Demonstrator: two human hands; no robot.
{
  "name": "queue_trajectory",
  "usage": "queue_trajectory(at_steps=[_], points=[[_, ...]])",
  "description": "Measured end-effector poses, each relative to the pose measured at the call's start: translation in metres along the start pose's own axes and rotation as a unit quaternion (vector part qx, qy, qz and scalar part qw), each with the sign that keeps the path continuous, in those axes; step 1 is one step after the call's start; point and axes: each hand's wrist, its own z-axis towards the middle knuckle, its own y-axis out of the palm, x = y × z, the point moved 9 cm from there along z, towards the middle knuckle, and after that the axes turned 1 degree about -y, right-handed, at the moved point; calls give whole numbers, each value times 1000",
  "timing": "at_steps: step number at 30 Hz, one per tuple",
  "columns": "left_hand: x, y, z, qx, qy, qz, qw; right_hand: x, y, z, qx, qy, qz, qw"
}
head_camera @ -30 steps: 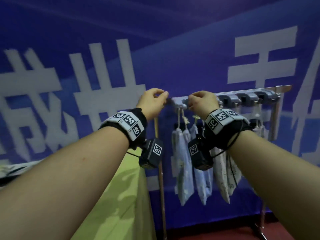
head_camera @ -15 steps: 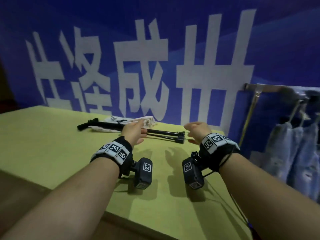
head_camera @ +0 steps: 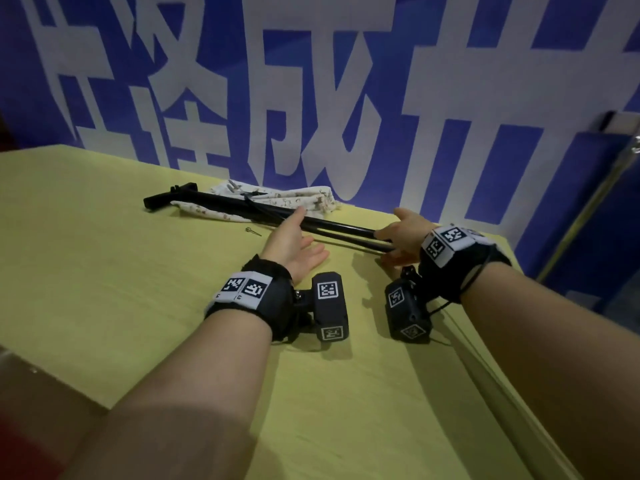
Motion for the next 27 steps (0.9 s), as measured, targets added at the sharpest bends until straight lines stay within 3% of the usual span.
queue_trajectory(at_steps=[3,5,6,11,16,21,23,27], points=[[6,-9,0,15,-6,-1,1000,-2,9,3,-11,20,-124,992],[5,-6,0,8,-9,-21,1000,-13,10,-5,-12,-14,-296,955],[6,-7,2,9,-8,-29,1000,-15,9,-4,-13,-22,-295,955],[4,-7,9,-13,-7,-33,999,-1,2,-16,-9,14,-126,992],[4,-5,8,-30,10,-59,998,1,1,-34,40,16,-216,975],[19,-6,7,-8,79,-64,995,-7,-11,-45,61,-24,-184,981],[26,-9,5,-1,114,-56,992,-5,-16,-49,65,-24,-130,989],[37,-7,0,10,173,-40,984,0,-24,-61,95,-38,83,991]])
